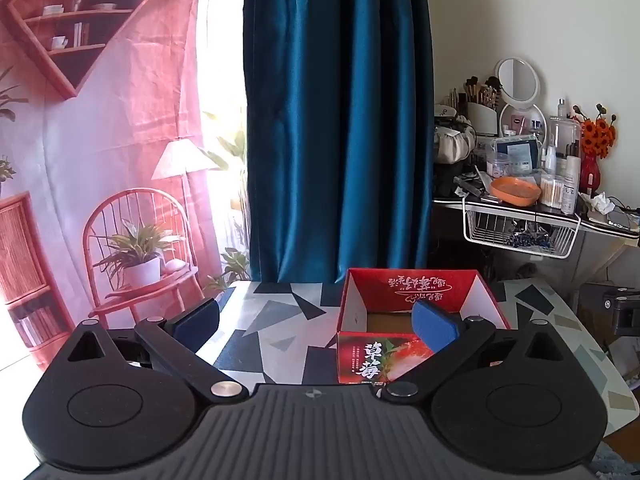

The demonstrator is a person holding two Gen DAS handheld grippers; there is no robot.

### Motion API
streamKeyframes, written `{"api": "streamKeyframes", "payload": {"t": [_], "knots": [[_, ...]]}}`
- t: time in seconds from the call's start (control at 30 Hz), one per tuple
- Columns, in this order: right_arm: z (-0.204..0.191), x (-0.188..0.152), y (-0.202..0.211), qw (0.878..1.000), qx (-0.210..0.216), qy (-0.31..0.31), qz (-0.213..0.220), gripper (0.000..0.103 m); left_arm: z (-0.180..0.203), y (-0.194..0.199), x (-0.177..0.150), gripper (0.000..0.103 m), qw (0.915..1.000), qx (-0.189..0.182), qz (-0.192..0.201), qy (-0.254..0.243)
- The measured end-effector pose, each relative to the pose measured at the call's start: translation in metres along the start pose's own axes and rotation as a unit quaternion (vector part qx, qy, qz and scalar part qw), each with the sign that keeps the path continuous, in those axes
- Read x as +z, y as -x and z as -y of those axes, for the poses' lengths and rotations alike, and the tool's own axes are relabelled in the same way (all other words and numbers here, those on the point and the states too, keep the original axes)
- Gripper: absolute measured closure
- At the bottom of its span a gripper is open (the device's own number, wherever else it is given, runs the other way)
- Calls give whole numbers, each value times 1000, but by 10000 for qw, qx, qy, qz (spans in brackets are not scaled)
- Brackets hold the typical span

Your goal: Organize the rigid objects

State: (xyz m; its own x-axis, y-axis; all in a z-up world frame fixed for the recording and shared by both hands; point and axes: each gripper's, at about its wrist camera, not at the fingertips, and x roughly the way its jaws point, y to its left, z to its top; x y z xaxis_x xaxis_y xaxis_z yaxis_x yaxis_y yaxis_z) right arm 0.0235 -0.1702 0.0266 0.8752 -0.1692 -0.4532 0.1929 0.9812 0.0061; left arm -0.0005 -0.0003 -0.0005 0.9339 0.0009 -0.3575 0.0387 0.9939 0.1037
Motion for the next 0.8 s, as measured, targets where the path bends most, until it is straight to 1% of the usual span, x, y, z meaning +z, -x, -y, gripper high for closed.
{"api": "streamKeyframes", "payload": {"t": [0.27, 0.3, 0.33, 0.8], "knots": [[0, 0, 0, 10000, -37, 8, 17, 0, 0, 3, -1, 0, 10000, -51, -51, -10], [1, 0, 0, 10000, -40, 6, 21, 0, -2, 0, 2, 0, 10000, 1, -55, 15], [-4, -1, 1, 10000, -34, 69, 13, 0, -2, 0, 3, 0, 10000, 0, -60, 16], [1, 0, 0, 10000, -35, 67, 15, 0, 2, 0, 0, 0, 10000, 1, -90, -12]]}}
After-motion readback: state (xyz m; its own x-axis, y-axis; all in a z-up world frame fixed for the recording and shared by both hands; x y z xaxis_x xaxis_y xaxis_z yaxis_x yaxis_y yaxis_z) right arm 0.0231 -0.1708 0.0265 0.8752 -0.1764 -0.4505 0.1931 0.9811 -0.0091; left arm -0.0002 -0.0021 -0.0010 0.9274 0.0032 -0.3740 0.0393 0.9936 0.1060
